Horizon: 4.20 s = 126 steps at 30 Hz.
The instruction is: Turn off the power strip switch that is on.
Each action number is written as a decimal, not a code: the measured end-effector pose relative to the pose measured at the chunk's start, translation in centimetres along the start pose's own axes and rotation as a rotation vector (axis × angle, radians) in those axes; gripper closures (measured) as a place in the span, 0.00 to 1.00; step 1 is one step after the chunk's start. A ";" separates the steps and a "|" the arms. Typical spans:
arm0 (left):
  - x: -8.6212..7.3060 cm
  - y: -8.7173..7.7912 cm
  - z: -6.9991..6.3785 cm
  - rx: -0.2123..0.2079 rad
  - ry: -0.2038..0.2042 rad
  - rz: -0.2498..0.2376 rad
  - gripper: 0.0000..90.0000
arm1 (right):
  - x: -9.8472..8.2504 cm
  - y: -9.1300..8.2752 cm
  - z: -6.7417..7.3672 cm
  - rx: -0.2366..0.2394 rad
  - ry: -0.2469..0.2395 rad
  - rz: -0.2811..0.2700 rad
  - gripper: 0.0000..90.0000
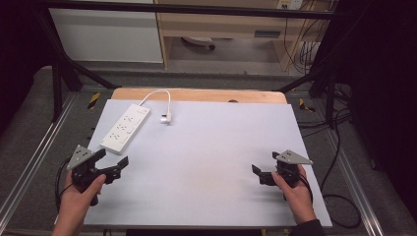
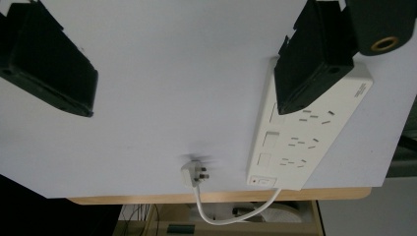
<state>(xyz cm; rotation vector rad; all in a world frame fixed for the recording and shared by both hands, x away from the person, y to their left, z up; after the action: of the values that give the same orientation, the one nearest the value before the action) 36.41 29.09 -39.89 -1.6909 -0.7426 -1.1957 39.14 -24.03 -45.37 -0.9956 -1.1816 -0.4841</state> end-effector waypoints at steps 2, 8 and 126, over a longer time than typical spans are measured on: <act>0.6 0.7 0.0 -0.003 0.002 0.006 0.10 | 0.0 -0.1 0.1 0.001 0.002 0.001 0.04; 1.9 2.8 -0.4 -0.009 0.035 0.035 0.10 | 0.0 -0.2 0.0 0.004 0.004 -0.005 0.04; 4.4 13.2 5.3 0.142 0.060 0.221 0.52 | -0.1 -0.2 0.0 0.011 -0.003 0.009 0.04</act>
<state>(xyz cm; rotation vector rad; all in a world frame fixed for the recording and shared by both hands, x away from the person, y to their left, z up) 51.29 28.39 -40.74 -1.5687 -0.5737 -1.0116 38.93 -24.14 -45.35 -0.9916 -1.1811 -0.4684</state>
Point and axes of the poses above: each handheld gripper's, and its own axes: y roughly forward along the jaws, x roughly out of its top, z roughly to its left, the point moved 3 cm from there along y, roughly forward along the jaws, and after that the axes turned 5 degrees about -z, right-handed, at the moved point
